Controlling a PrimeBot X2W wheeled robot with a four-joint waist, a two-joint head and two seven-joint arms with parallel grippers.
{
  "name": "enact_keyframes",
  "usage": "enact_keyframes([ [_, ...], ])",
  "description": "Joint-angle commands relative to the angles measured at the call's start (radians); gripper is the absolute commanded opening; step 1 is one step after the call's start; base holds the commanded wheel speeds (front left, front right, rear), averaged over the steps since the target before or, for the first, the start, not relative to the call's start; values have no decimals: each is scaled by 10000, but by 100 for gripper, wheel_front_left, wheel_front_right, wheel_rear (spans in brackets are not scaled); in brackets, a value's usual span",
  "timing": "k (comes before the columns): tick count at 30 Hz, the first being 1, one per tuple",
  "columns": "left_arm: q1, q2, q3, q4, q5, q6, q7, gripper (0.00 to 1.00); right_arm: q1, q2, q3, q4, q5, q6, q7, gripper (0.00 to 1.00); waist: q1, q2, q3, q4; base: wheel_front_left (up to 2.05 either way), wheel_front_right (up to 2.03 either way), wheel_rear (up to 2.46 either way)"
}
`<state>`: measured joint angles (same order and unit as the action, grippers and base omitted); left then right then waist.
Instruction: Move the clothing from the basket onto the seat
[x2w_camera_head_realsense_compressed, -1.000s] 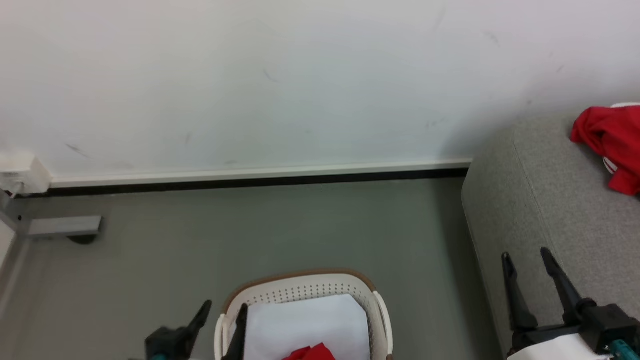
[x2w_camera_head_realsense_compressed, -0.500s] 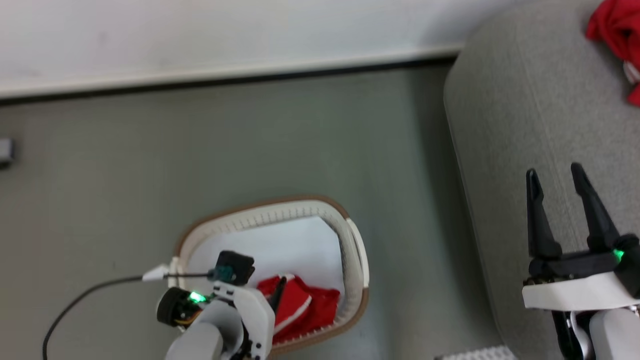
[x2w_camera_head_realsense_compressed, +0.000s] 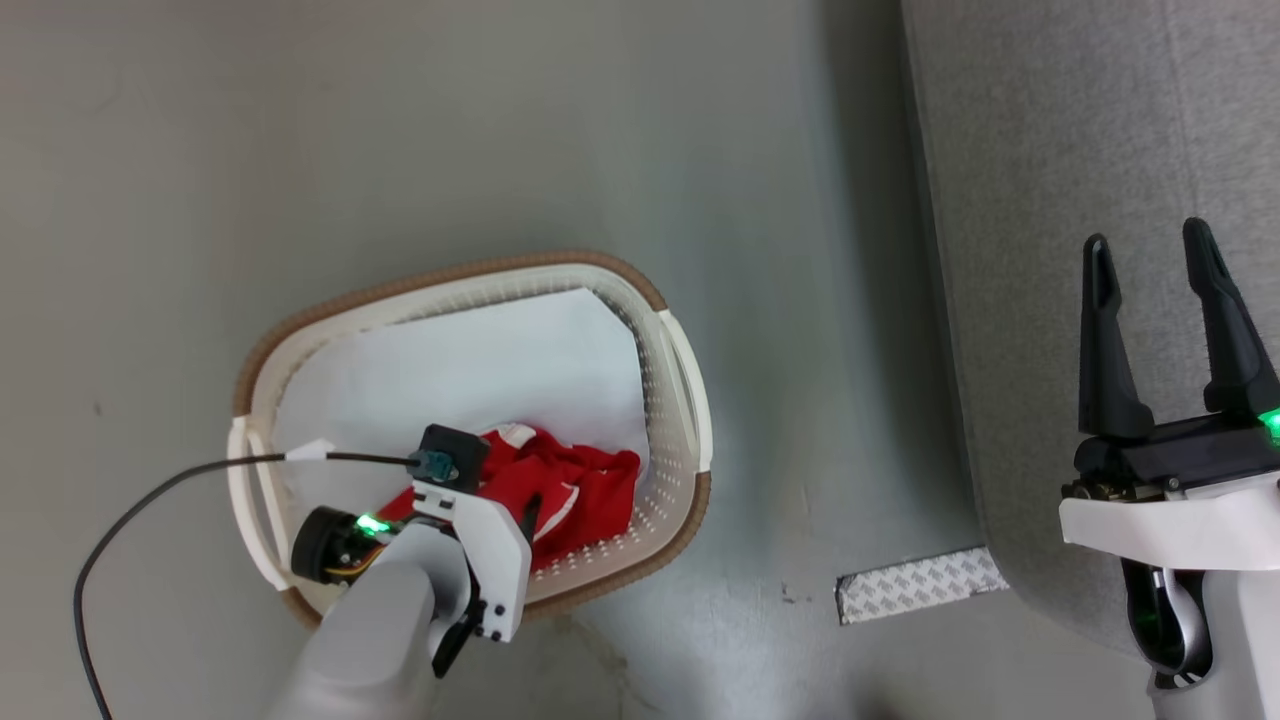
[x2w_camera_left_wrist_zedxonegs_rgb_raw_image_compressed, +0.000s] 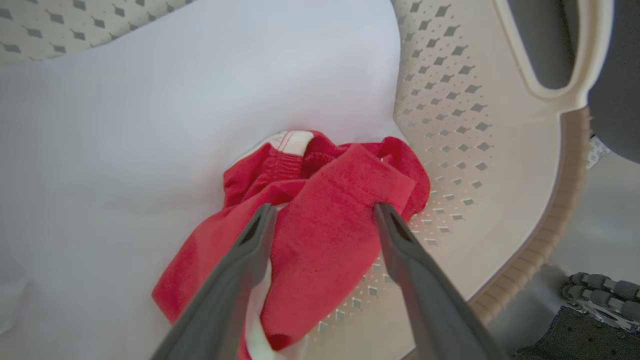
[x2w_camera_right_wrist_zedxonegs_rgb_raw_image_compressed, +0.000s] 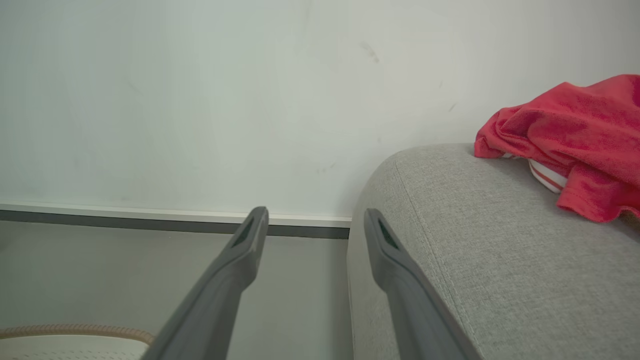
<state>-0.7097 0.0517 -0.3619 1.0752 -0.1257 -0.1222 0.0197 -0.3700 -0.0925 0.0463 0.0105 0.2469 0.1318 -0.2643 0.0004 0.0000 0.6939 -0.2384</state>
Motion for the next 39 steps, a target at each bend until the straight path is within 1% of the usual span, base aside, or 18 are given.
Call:
enact_keyframes([
  [1, -173, 75, -38, 162, 19, 37, -97, 100, -152, -15, -52, -59, 75, -19, -1, 100, -4, 0, 350, -36, 0, 0, 0],
  [12, -961, 94, -445, 1347, 151, -12, -553, 100, -317, 47, -130, -154, 211, -19, -1, 100, -4, 0, 868, -98, 0, 0, 0],
  [13, -1001, 90, -489, 1399, 133, -26, -587, 75, -323, 56, -147, -151, 233, -19, -1, 100, -4, 0, 897, -104, 0, 0, 0],
  [14, -1046, 85, -542, 1448, 117, -39, -591, 35, -332, 64, -158, -150, 255, -19, -1, 100, -4, 0, 920, -109, 0, 0, 0],
  [15, -1085, 76, -590, 1488, 97, -48, -585, 0, -335, 69, -172, -147, 252, -19, -1, 100, -4, 0, 938, -113, 0, 0, 0],
  [18, -1121, 59, -754, 1611, -42, -72, -592, 0, -318, 72, -239, -86, 241, -19, -1, 100, -4, 0, 892, -80, 0, 0, 0],
  [21, -1008, 41, -838, 1558, -282, -87, -887, 0, -216, 94, -305, 41, 277, -19, -1, 100, -4, 0, 586, 5, 0, 0, 0],
  [24, -672, 23, -916, 1393, -665, -80, -1246, 0, 9, 82, -389, 160, 279, -19, -1, 100, -4, 0, 35, 139, 0, 0, 0],
  [29, -82, 11, -1332, 849, -1277, -66, -1517, 0, 407, 105, -463, 394, 597, -19, -1, 100, -4, 0, -1126, 450, 0, 0, 0],
  [32, 340, 33, -1538, 238, -1771, -67, -1665, 0, 662, 55, -443, 519, 650, -19, -1, 100, -4, 0, -1906, 621, 0, 0, 0],
  [37, 1146, 441, -1723, -1181, -2537, -67, -1648, 0, 1150, 23, -383, 786, 643, -17, -1, 100, -4, 0, -3211, 884, 0, 0, 0],
  [39, 1480, 660, -1649, -1927, -2764, -69, -1535, 0, 1336, 13, -319, 866, 643, -19, -1, 100, -4, 0, -3660, 959, 0, 0, 0],
])
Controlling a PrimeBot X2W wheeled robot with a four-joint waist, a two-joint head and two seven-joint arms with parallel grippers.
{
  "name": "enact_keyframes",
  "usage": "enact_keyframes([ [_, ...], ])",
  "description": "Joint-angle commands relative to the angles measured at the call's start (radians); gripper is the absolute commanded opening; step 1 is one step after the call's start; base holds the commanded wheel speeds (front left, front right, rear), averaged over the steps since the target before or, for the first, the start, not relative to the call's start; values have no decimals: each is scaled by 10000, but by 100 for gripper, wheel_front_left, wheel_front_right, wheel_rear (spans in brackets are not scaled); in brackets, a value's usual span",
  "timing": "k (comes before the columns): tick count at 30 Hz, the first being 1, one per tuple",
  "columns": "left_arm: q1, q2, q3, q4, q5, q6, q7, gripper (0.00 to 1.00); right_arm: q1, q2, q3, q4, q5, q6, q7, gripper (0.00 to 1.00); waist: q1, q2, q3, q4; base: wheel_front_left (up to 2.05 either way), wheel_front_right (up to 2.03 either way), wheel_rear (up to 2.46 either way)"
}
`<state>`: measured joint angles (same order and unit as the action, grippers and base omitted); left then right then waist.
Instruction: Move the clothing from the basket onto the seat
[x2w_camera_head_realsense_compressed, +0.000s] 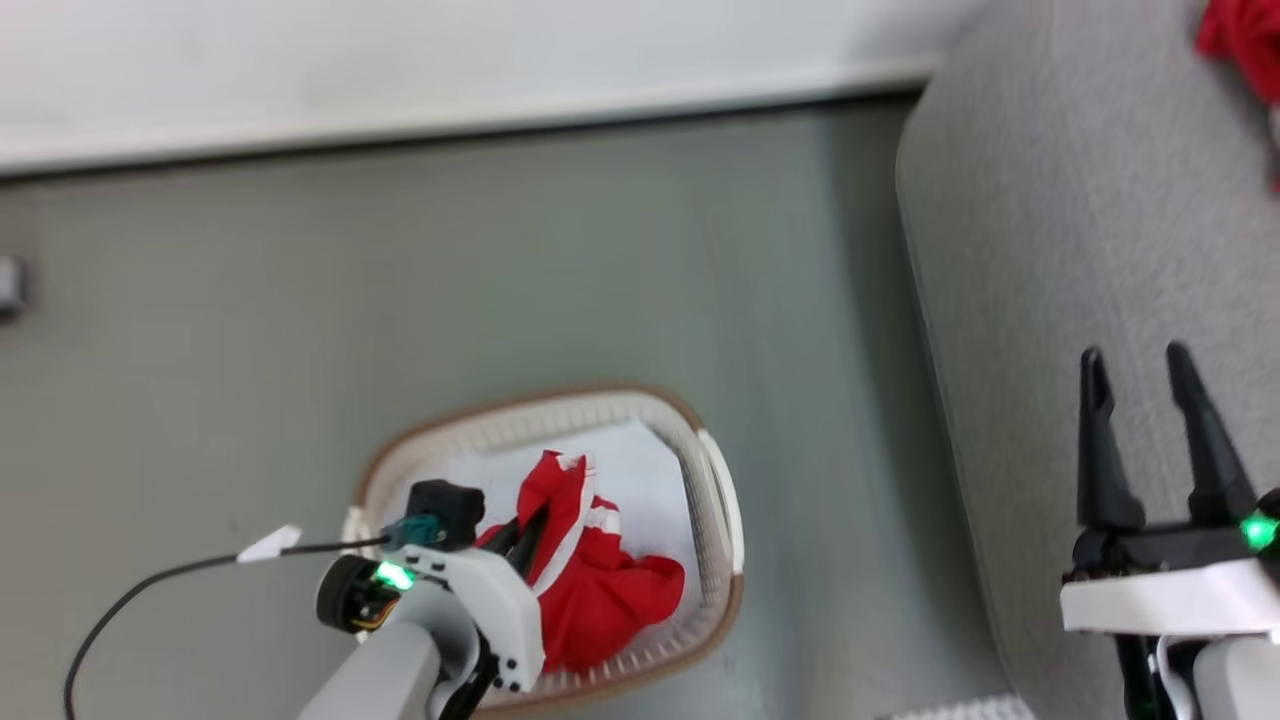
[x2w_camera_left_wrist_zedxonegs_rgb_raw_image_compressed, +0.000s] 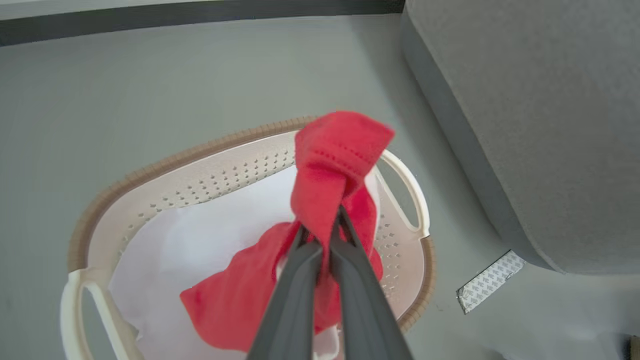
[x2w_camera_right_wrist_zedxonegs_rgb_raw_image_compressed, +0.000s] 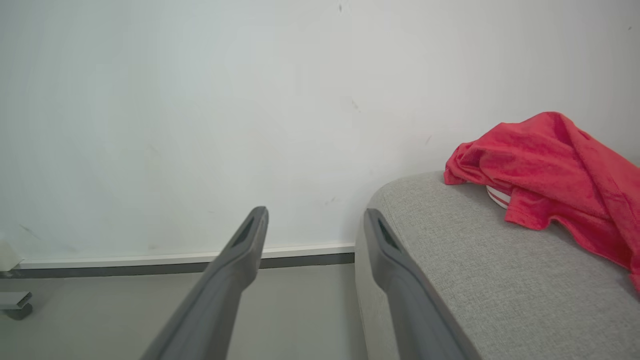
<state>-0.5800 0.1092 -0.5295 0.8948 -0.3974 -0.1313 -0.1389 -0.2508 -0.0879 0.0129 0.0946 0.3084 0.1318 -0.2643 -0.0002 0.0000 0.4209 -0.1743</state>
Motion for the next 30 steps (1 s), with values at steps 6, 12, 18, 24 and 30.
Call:
enact_keyframes([
  [6, 1220, 660, 316, -2468, -354, 361, 270, 0, 626, -101, 65, 277, -65, -19, -1, 100, 2, 0, -1984, 552, 0, 0, 0],
  [12, 2921, 1492, 828, -6479, -744, 1400, 1215, 0, 1109, -256, 98, 499, -136, -17, -1, 100, 2, 0, -3135, 788, 0, 0, 0],
  [18, 3948, 2108, 1404, -8943, -917, 2244, 1728, 0, 1364, -241, 230, 699, -227, -19, 1, 100, 2, 0, -3928, 844, 0, 0, 0],
  [24, 4542, 2406, 1721, -9781, -1008, 2622, 1936, 0, 1586, -305, 544, 867, -353, -17, 1, 100, 2, 0, -4510, 759, 0, 0, 0],
  [30, 4919, 2585, 1827, -10236, -1082, 2809, 2143, 0, 1781, -322, 947, 888, -516, -19, -1, 100, 2, 0, -4683, 670, 0, 0, 0],
])
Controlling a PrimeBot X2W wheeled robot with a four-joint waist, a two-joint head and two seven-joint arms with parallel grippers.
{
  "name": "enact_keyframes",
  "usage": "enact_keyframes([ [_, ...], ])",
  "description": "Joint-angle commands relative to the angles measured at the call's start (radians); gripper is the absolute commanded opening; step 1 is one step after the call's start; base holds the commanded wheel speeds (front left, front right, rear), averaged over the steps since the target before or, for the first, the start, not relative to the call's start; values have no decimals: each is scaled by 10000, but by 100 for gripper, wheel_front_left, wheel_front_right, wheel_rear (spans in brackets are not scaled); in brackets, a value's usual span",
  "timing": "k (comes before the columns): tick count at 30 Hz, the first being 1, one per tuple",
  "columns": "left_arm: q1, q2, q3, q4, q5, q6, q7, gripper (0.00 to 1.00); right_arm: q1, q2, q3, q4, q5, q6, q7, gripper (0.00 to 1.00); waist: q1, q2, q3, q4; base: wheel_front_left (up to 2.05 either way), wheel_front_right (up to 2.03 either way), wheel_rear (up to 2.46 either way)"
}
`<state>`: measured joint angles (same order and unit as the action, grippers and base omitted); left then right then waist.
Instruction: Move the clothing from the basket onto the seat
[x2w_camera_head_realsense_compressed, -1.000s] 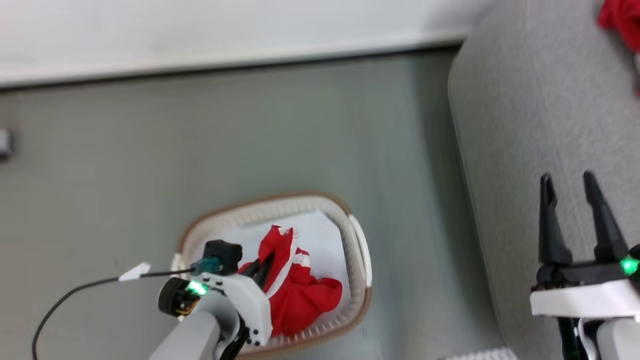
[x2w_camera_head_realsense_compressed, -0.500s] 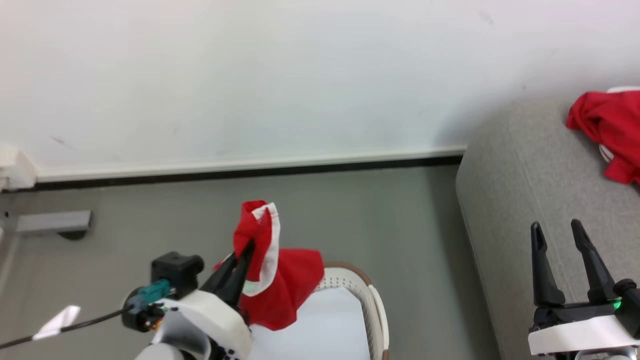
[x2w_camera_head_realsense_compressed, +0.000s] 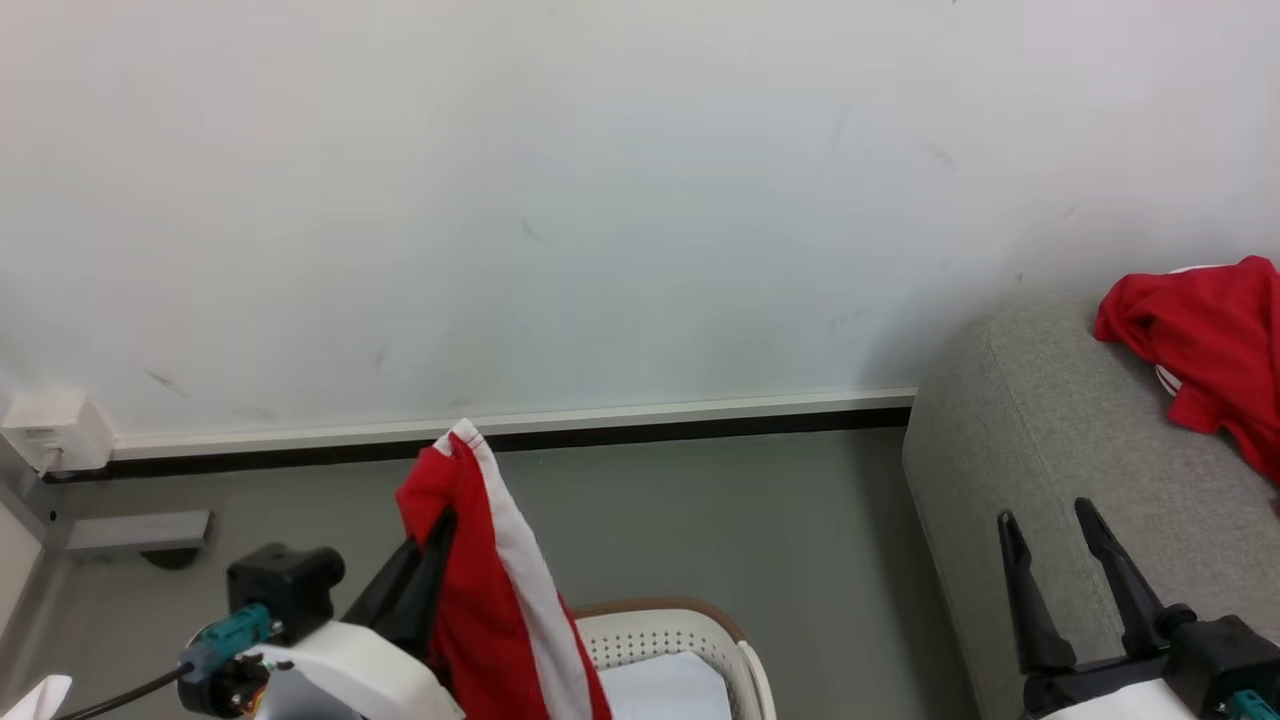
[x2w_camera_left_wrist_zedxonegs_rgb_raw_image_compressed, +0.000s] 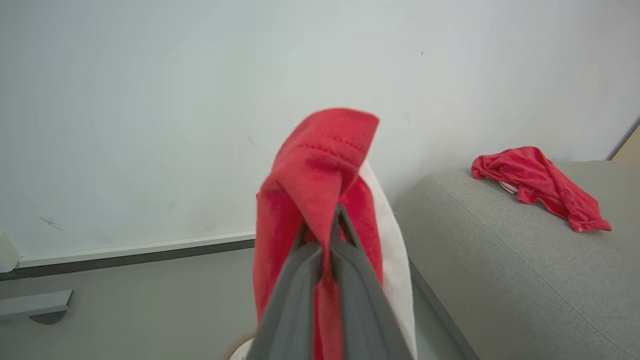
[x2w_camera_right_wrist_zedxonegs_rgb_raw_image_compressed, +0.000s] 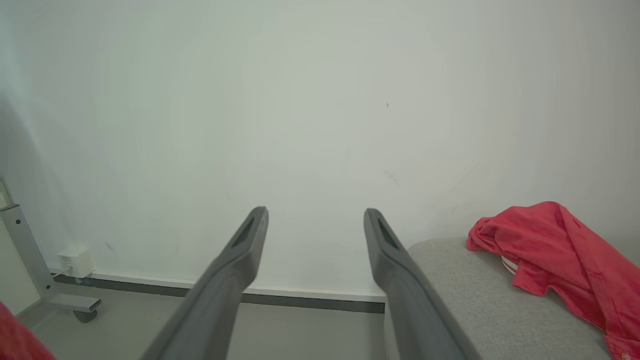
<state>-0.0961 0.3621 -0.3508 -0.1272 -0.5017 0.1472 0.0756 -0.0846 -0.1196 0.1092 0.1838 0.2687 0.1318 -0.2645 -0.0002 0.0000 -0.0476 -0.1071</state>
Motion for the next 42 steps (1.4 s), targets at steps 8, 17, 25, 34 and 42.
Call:
enact_keyframes([
  [8, 153, 111, -58, -156, -48, 75, 73, 0, 150, 6, 541, -52, -246, -19, 1, 100, 2, 0, 78, -47, 0, 0, 0],
  [17, -472, -122, -500, -456, 109, -138, 272, 0, -795, -357, 3231, -230, 385, -19, 3, 100, 2, 0, 225, -146, 0, 0, 0],
  [25, -1370, -638, -1235, -468, 298, -482, 461, 0, -2139, -423, 5690, 134, 1359, -19, 20, 100, 2, 0, 287, -123, 0, 0, 0],
  [34, -2000, -1379, -2516, -655, 268, -1132, 806, 0, -3048, -240, 6564, 970, 1819, -19, 8, 100, 2, 0, 288, -106, 0, 0, 0],
  [42, -1995, -1628, -3173, -1315, -11, -1482, 1181, 0, -3192, -370, 6906, 1658, 2615, -19, 60, 0, 2, 0, 254, -184, 0, 0, 0],
])
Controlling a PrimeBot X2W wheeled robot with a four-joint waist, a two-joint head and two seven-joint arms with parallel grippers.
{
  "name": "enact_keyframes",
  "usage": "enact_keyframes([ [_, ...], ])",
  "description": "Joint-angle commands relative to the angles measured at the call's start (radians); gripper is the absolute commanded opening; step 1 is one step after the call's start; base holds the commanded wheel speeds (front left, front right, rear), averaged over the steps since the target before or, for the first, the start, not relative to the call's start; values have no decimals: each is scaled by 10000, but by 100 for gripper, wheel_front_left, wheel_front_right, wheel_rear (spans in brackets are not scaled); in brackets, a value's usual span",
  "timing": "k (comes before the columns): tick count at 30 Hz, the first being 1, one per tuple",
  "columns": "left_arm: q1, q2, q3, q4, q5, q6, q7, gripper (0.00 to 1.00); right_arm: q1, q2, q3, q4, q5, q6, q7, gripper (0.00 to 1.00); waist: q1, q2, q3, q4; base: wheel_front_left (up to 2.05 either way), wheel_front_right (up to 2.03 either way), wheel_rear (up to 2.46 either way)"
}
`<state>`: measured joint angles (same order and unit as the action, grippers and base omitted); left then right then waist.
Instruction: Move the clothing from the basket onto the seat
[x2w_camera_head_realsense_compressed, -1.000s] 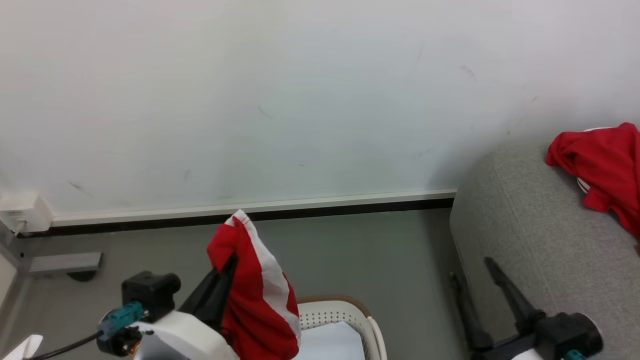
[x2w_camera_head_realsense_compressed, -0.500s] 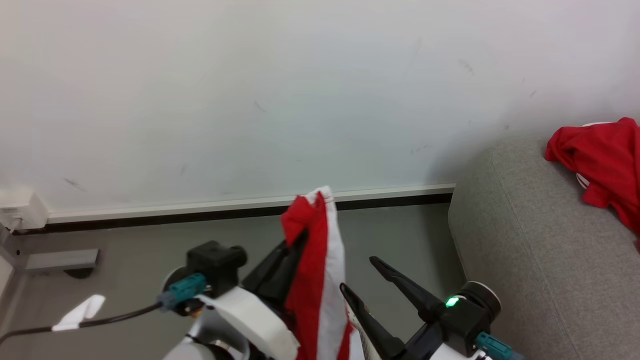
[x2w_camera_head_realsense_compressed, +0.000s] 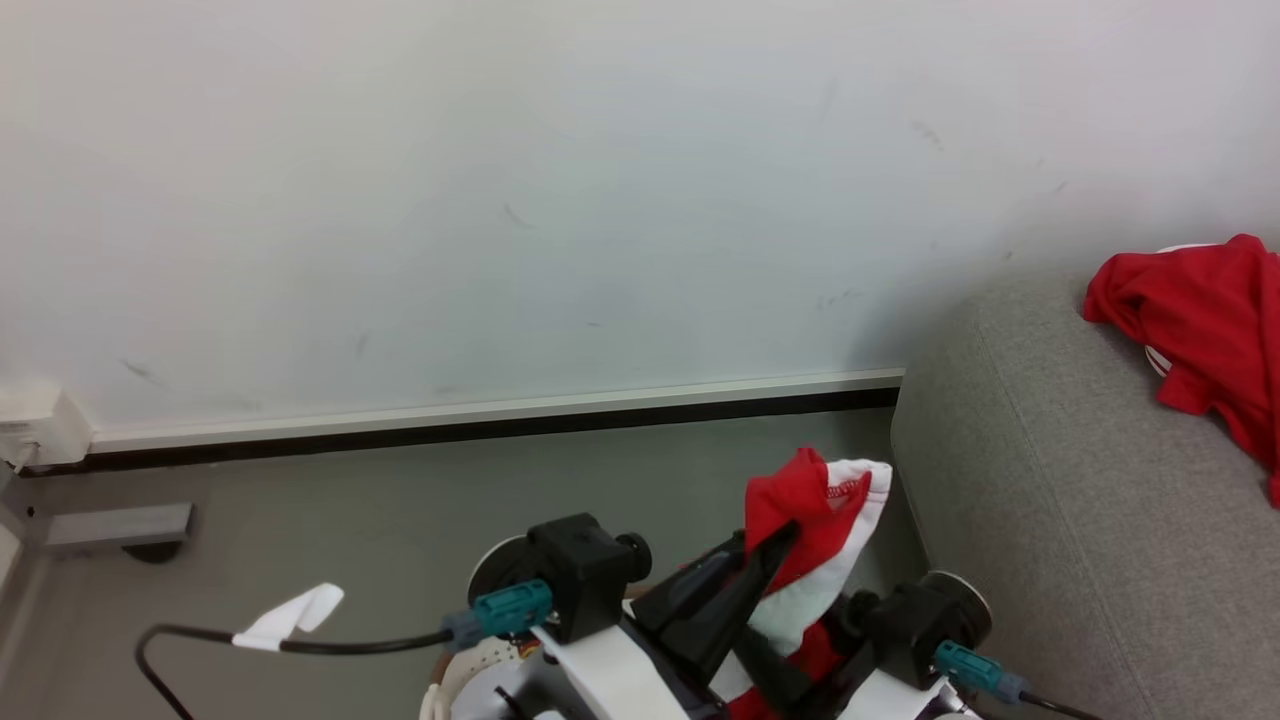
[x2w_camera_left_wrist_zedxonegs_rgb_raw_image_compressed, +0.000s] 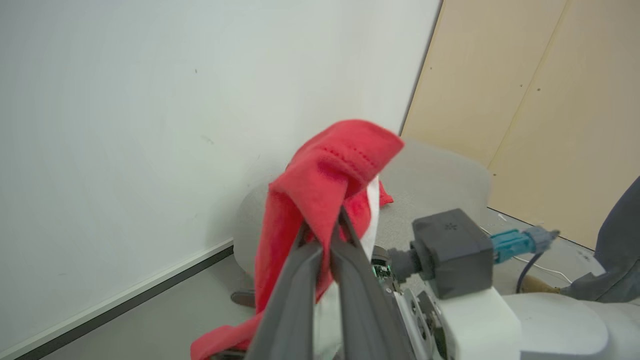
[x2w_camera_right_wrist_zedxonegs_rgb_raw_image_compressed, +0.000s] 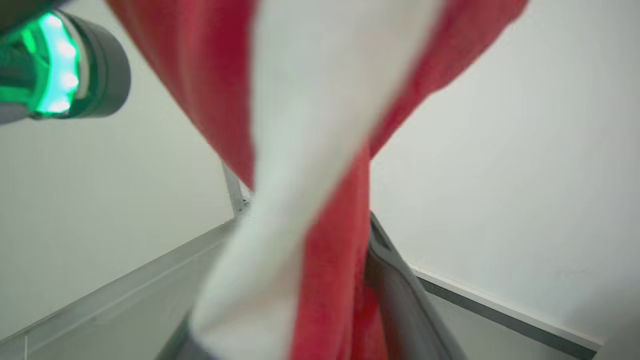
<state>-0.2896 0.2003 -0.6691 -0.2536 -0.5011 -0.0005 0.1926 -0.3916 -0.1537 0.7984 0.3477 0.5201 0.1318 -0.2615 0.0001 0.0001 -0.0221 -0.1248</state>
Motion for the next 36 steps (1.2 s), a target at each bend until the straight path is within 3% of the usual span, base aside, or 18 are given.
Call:
enact_keyframes([
  [1, -56, 4, 12, -81, -22, 17, 34, 0, -169, -82, 112, 57, 247, -19, 6, 0, -1, -1, -2, -25, 0, 0, 0],
  [4, -14, 67, 117, -66, -43, 119, 36, 0, -262, -234, 334, 134, 672, -19, -2, 0, -1, -1, 17, -119, 0, 0, 0],
  [5, 8, 97, 172, -17, -11, 196, 0, 13, -284, -265, 354, 128, 778, -19, -7, 0, -1, -1, 28, -167, 0, 0, 0],
  [7, 74, 169, 273, 108, 36, 281, -76, 47, -387, -345, 355, 74, 942, -19, -16, 0, -1, -1, 57, -276, 0, 0, 0],
  [8, 95, 208, 333, 158, 75, 314, -127, 85, -414, -361, 308, 20, 1052, -19, -18, 0, -1, -1, 78, -343, 0, 0, 0],
  [9, 109, 238, 363, 215, 118, 329, -182, 100, -433, -413, 265, -41, 1151, -19, -22, 0, -1, -1, 101, -414, 0, 0, 0],
  [20, 509, 286, 417, 1530, 160, 270, -1120, 100, -207, -1299, -566, -680, 2304, -19, 56, 0, -1, -1, 596, -1738, 0, 0, 0],
  [36, 186, -169, -347, 3103, 697, -126, -2158, 100, 469, -2005, -2810, -1514, 2237, -17, -45, 0, -1, -1, 1492, -3811, 0, 0, 0],
])
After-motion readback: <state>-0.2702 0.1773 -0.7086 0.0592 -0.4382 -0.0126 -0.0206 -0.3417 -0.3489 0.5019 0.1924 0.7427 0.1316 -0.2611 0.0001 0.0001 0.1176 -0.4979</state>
